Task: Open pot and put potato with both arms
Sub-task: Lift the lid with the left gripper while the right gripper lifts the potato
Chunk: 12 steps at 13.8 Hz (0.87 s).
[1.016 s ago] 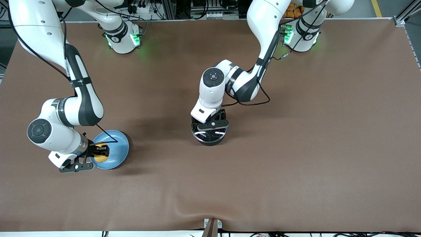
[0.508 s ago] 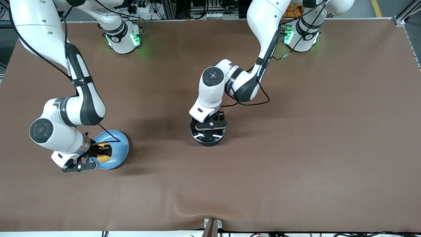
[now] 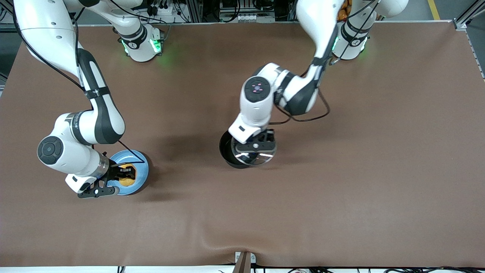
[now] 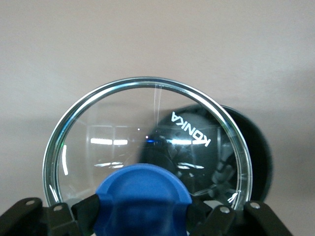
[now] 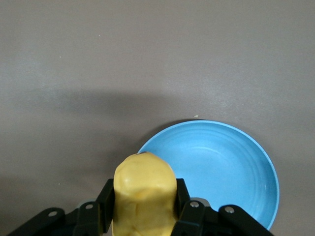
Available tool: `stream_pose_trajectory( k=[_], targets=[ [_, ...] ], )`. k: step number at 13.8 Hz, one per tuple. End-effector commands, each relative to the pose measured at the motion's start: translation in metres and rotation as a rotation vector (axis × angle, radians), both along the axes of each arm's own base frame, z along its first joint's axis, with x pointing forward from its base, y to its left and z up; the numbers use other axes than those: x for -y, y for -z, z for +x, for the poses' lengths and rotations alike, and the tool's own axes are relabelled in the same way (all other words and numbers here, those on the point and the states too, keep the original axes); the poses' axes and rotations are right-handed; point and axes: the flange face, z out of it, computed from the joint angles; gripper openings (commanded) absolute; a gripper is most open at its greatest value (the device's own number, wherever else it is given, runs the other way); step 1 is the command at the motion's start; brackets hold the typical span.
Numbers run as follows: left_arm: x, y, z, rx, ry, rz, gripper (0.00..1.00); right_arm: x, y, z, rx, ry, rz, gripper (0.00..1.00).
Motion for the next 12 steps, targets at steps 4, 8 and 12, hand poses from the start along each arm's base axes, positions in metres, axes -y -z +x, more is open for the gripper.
stream_pose_trajectory(
  k=[4, 8, 12],
  targets=[
    [-0.129, -0.004, 0.026, -0.125, 0.142, 0.004, 0.0, -0.078, -0.014, -0.015, -0.025, 0.02, 0.1, 0.0],
    [-0.215, 0.007, 0.026, -0.136, 0.22, -0.018, 0.0, -0.175, -0.031, -0.032, -0.009, 0.07, 0.115, 0.0],
    [-0.298, 0.045, 0.032, -0.124, 0.292, 0.007, 0.0, -0.263, -0.042, -0.061, 0.029, 0.102, 0.13, 0.0]
  ],
)
